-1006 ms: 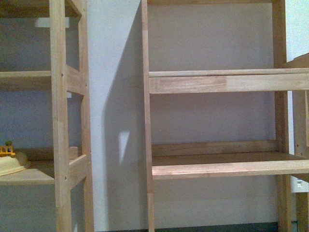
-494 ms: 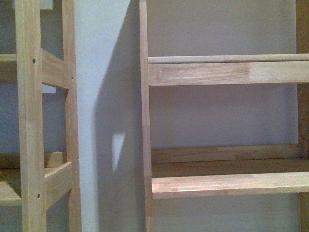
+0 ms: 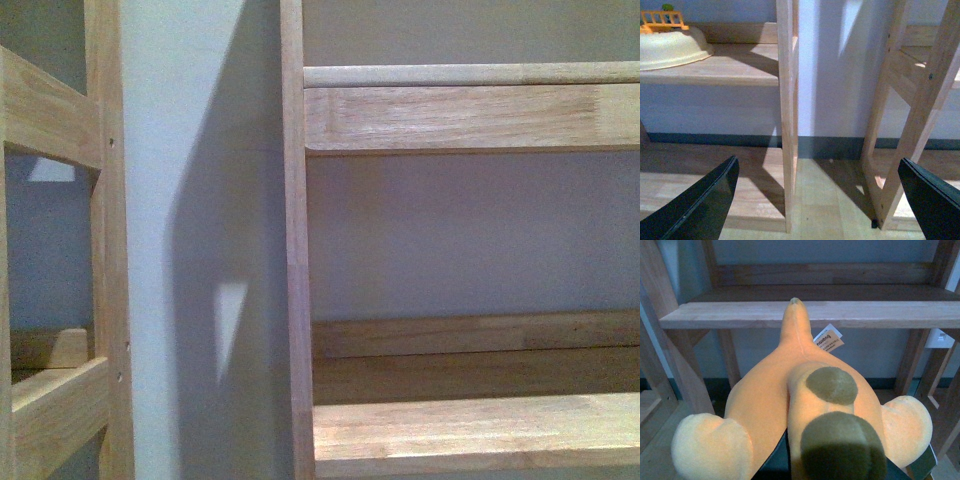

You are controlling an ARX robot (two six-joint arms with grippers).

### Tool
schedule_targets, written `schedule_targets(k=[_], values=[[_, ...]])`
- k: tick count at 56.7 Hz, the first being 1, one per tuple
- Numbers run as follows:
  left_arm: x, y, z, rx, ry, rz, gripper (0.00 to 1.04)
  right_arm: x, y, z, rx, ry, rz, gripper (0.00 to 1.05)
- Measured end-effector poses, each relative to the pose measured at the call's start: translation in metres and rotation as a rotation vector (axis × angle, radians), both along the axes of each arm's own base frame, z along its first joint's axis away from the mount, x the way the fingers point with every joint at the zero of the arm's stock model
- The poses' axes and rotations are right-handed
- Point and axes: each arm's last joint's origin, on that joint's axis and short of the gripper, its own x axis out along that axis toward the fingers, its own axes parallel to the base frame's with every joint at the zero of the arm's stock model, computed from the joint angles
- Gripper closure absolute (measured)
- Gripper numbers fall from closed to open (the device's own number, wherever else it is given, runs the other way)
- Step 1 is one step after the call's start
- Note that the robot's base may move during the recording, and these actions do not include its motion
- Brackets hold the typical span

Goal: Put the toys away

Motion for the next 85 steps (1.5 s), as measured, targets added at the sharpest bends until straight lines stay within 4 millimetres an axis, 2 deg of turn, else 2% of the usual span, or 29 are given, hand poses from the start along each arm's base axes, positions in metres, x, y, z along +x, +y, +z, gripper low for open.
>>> schedule_targets(k=[12, 20, 25, 27, 34, 54, 62, 74, 85], values=[[0.000, 0.000, 0.000, 0.000, 0.000, 0.000, 0.06, 0.002, -0.001, -0.004, 0.110, 0.056, -0.051, 0.92], [0.000, 0.000, 0.000, 0.000, 0.000, 0.000, 0.06, 0.003, -0.001, 0.009, 0.121, 0.035, -0.094, 0.92], [0.000, 0.000, 0.000, 0.000, 0.000, 0.000, 0.06, 0.003, -0.001, 0.031, 0.122, 0.001, -0.111, 0.92], [0.000, 0.000, 0.000, 0.000, 0.000, 0.000, 0.06, 0.003, 0.000, 0.047, 0.113, -0.036, -0.120, 0.92], [0.000, 0.000, 0.000, 0.000, 0.000, 0.001, 0.06, 0.003, 0.002, 0.086, 0.097, -0.110, -0.136, 0.92], [0.000, 0.000, 0.000, 0.000, 0.000, 0.000, 0.06, 0.004, 0.003, 0.218, 0.014, -0.389, -0.150, 0.92], [0.000, 0.000, 0.000, 0.000, 0.000, 0.000, 0.06, 0.004, 0.001, 0.252, 0.001, -0.454, -0.148, 0.92], [0.000, 0.000, 0.000, 0.000, 0.000, 0.001, 0.06, 0.007, -0.004, 0.291, -0.012, -0.527, -0.122, 0.92], [0.000, 0.000, 0.000, 0.000, 0.000, 0.000, 0.06, 0.034, -0.004, 0.325, 0.003, -0.600, -0.103, 0.92]])
